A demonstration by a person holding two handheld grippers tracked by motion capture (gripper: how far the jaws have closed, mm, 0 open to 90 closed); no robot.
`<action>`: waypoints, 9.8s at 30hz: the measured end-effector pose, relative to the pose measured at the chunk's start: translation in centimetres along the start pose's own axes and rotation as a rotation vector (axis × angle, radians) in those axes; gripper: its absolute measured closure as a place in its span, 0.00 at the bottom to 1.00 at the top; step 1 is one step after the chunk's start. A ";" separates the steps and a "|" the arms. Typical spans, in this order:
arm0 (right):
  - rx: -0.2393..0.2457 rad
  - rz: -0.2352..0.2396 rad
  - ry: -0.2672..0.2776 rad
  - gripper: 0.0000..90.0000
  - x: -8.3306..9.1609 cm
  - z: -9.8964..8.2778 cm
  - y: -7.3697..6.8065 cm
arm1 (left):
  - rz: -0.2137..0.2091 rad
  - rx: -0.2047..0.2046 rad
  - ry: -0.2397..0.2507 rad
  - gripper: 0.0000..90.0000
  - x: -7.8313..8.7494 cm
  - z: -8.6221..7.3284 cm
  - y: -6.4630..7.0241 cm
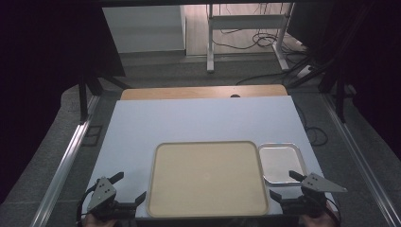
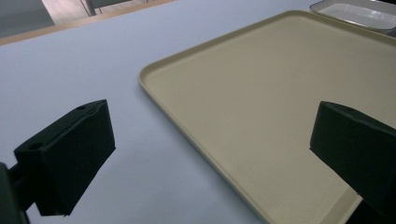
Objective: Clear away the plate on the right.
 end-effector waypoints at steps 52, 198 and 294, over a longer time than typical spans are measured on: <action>-0.062 -0.076 -0.034 0.00 -1.4 -0.2 2.6 | -0.074 0.048 -0.004 0.00 0.2 -0.2 0.3; -0.579 -0.087 -0.138 0.99 -2.0 -0.6 12.7 | -0.049 0.021 -0.037 0.00 -0.2 -0.4 0.5; -0.393 0.094 -0.307 0.91 -18.8 4.1 -1.4 | -0.048 0.021 -0.034 0.00 -0.1 -0.4 0.4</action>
Point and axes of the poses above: each handheld gripper's, and its own axes: x roughly backward along the jaws, z roughly out of its top, y roughly to its right, the point moved 9 cm from there along -x, roughly forward along the jaws, and after that the axes turned 5 degrees about x, right-handed, at the moved point
